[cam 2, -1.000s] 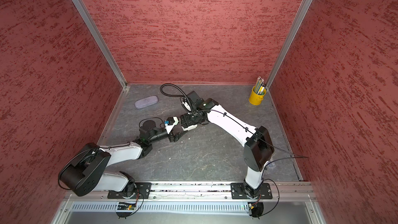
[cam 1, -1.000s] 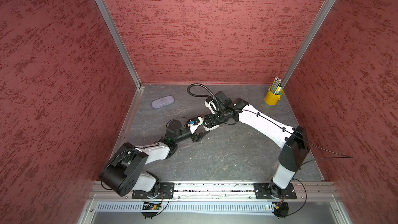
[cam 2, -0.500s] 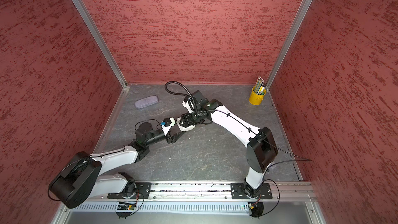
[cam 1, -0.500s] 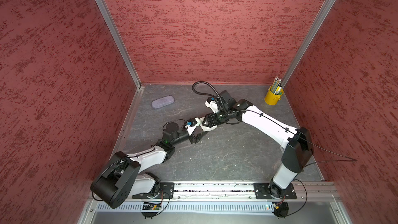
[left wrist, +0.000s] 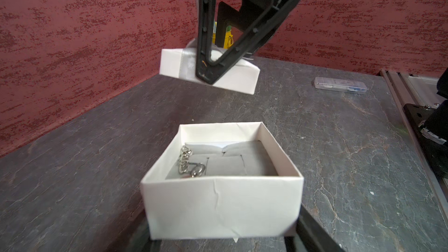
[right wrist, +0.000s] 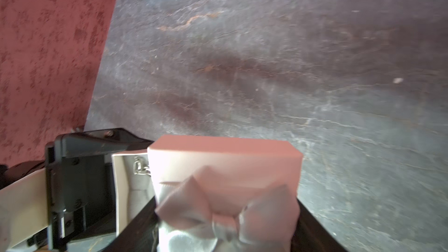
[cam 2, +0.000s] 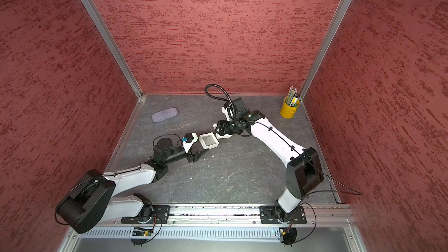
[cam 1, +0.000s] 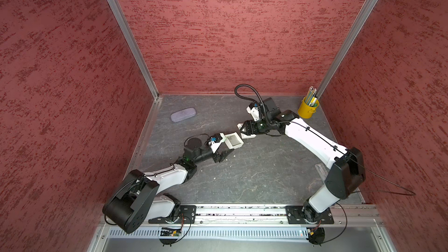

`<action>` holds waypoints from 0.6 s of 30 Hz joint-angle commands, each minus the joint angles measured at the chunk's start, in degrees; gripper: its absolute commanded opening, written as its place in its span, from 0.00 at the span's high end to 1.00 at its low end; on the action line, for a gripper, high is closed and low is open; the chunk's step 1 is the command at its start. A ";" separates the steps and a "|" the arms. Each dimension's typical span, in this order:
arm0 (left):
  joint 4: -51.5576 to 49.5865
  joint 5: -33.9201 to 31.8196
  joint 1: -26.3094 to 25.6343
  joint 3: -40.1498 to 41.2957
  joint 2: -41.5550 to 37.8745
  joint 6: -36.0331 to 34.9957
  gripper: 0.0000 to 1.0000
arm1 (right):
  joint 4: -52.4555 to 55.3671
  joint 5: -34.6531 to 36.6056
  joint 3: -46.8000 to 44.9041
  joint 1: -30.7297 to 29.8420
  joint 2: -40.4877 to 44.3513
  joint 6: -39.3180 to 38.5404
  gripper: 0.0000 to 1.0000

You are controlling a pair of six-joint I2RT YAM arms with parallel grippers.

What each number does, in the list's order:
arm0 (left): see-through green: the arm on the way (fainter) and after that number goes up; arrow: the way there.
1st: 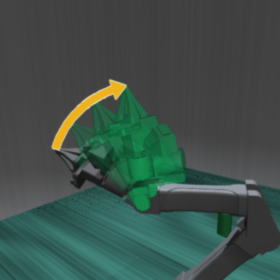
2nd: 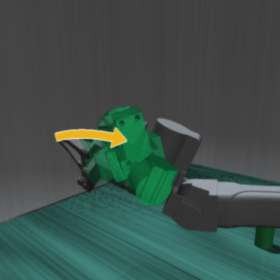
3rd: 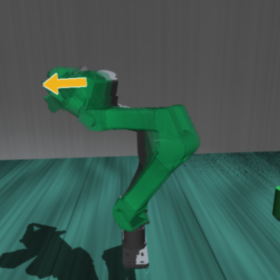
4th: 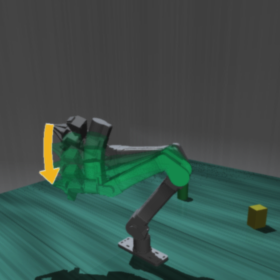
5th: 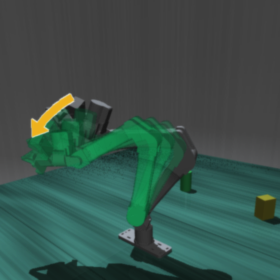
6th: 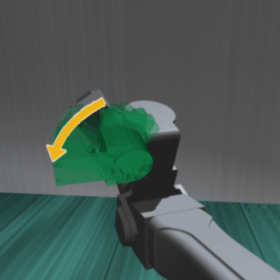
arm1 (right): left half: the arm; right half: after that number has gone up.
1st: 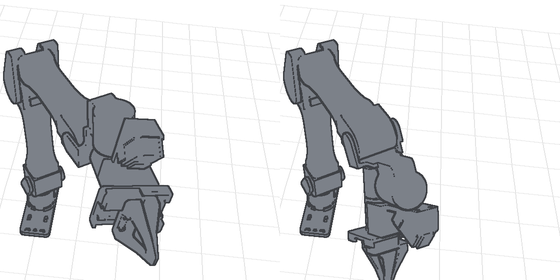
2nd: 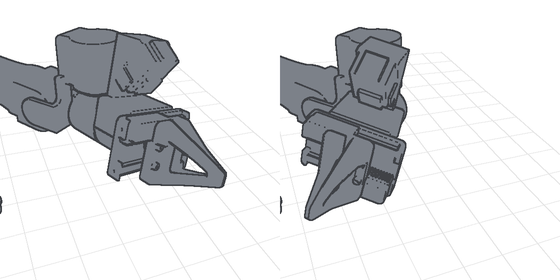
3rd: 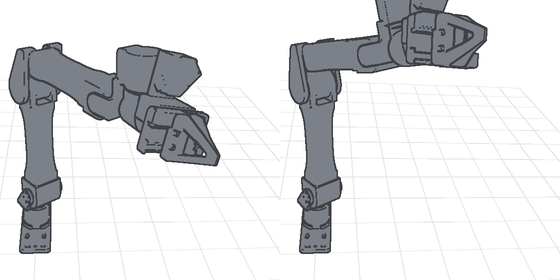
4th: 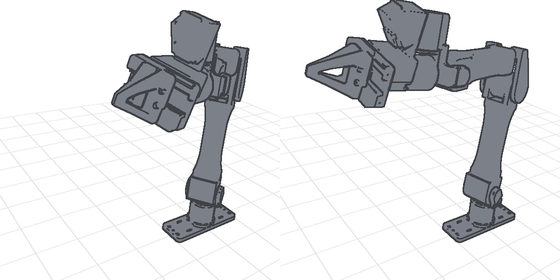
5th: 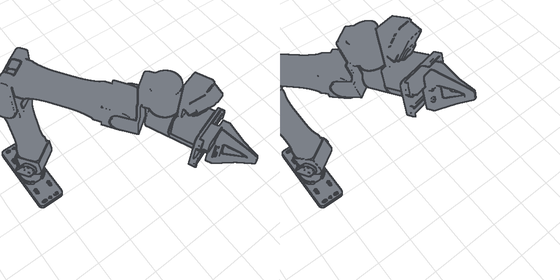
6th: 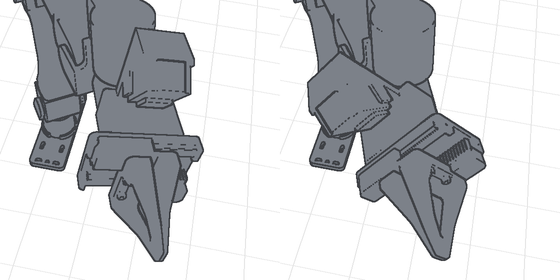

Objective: Take the necklace out of the lift-off lid jewelry box
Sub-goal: Open the lid on the jewelry box, then place the lid at the center of the board.

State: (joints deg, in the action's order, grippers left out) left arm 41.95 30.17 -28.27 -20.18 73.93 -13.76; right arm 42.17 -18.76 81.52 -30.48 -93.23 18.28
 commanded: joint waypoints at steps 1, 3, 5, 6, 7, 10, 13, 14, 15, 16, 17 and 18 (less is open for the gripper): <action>-0.42 0.99 0.15 -0.03 -0.15 0.49 0.33 | -0.57 6.07 -2.56 2.73 2.26 1.43 0.28; -0.73 1.07 0.06 0.06 -0.44 0.55 0.33 | -1.36 8.14 -4.93 4.89 1.93 1.74 0.28; -1.16 1.08 -0.01 0.10 -0.87 0.49 0.33 | -2.66 10.40 -7.19 6.48 1.16 2.31 0.28; -1.41 1.01 -0.11 0.10 -1.13 0.53 0.33 | -3.47 11.38 -8.39 7.23 0.75 2.46 0.28; -1.50 1.00 -0.12 0.17 -1.31 0.50 0.33 | -4.39 12.07 -9.38 7.80 0.24 2.52 0.28; -1.70 0.96 -0.20 0.23 -1.68 0.53 0.33 | -8.11 14.41 -12.54 9.12 -1.38 2.50 0.26; -1.44 1.12 -0.29 0.14 -1.38 0.41 0.33 | -11.82 14.80 -15.09 10.07 -2.54 2.04 0.14; -1.36 1.13 -0.29 -0.04 -1.25 0.40 0.33 | -12.24 15.06 -15.56 10.24 -2.57 1.94 0.12; -1.14 1.17 -0.29 -0.12 -0.95 0.40 0.33 | -12.30 15.25 -15.88 10.20 -2.38 1.92 0.11; -0.94 1.12 -0.29 -0.20 -0.70 0.40 0.33 | -12.29 15.17 -16.01 10.28 -1.88 1.80 0.11; -0.53 1.14 -0.29 -0.38 -0.43 0.40 0.33 | -12.25 14.77 -16.33 10.20 -1.14 1.63 0.11; -0.04 1.19 -0.25 -0.51 0.08 0.44 0.33 | -12.20 14.19 -16.54 10.24 -0.17 1.57 0.11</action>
State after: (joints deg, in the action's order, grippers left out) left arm 40.75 30.20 -28.34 -20.18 73.32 -13.74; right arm 33.71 -5.80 65.06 -20.45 -95.66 19.92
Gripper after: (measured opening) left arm 0.716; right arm 0.889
